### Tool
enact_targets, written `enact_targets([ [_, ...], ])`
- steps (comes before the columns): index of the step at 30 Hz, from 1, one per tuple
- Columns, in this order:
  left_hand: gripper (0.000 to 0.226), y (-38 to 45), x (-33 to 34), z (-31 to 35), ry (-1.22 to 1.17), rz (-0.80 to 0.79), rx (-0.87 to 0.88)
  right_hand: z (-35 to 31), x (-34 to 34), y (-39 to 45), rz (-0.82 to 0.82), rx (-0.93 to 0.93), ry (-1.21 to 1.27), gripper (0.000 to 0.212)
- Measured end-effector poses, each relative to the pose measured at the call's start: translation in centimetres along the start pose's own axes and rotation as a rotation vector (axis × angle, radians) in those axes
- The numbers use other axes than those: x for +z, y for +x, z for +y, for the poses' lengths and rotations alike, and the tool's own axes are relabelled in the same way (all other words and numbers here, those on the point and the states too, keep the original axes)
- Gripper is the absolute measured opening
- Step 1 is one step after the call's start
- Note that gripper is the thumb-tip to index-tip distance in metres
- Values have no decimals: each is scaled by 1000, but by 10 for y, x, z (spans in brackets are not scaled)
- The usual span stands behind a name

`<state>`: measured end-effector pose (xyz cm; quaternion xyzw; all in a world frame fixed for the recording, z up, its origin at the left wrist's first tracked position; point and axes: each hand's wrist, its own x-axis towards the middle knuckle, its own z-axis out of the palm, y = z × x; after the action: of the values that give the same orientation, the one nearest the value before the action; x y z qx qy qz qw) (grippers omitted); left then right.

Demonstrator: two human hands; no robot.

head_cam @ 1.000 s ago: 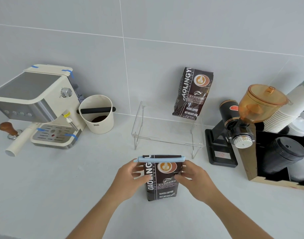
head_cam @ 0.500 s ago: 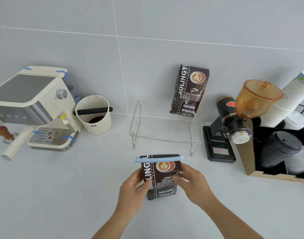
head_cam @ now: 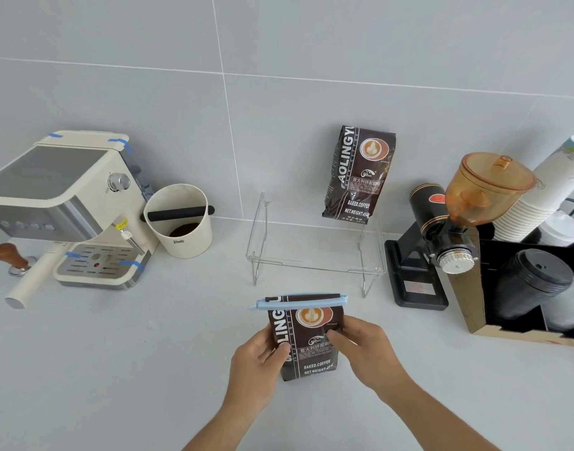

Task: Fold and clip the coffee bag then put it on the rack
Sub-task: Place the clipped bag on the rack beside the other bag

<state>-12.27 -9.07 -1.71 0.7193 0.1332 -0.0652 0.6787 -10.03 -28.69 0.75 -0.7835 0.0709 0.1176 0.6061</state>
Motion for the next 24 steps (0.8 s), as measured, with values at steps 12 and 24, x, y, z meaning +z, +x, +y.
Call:
enact_targets([
  [12, 33, 15, -21, 96, -68, -10, 256, -99, -20, 12, 35, -165, 40, 22],
  [24, 32, 88, -32, 187, -56, -42, 472, -188, -30, 60, 75, -362, 89, 28],
])
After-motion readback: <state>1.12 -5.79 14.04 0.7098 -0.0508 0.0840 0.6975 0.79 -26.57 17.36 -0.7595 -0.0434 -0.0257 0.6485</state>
